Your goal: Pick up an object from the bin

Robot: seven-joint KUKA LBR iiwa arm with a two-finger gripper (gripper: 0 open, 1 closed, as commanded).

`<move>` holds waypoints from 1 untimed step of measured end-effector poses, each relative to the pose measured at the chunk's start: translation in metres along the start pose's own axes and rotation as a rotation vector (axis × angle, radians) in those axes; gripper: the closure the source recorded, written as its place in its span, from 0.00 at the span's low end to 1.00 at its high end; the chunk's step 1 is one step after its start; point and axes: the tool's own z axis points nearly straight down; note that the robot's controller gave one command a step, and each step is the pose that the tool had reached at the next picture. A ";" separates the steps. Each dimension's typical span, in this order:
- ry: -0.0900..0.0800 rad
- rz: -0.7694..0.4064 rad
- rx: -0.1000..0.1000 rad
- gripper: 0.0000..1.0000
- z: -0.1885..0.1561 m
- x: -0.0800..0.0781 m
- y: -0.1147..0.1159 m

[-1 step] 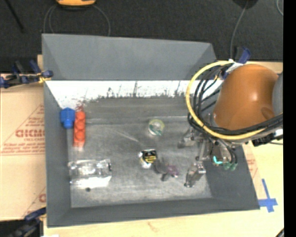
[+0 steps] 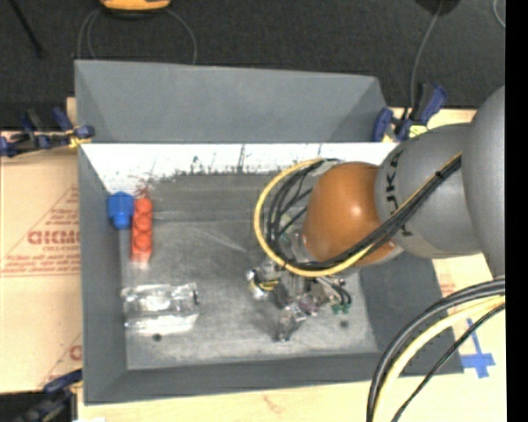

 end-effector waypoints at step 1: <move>-0.005 -0.003 -0.002 1.00 -0.002 -0.001 0.002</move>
Offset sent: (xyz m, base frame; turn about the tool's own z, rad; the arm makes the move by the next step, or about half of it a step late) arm 0.0000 0.0000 0.0000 0.0000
